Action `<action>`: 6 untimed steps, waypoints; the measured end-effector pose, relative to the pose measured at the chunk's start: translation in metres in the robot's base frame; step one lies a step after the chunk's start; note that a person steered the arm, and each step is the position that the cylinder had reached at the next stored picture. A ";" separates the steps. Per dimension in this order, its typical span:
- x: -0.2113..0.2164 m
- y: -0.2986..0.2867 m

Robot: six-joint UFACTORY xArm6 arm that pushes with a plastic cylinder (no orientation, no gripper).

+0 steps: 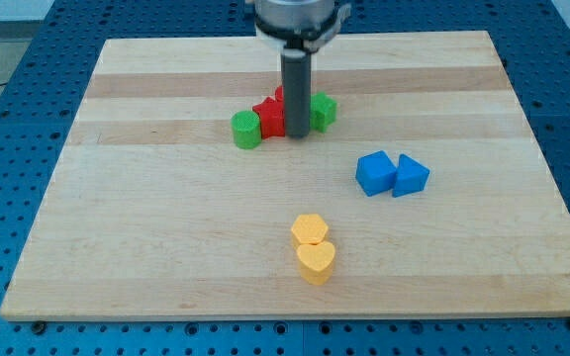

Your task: Separate the red circle from the red star

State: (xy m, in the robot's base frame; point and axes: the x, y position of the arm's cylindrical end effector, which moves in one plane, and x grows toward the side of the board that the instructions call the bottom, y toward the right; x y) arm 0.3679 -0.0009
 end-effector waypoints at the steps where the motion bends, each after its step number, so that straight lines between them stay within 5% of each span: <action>1: -0.032 0.015; 4: -0.105 -0.037; 5: -0.079 0.023; 6: -0.049 0.002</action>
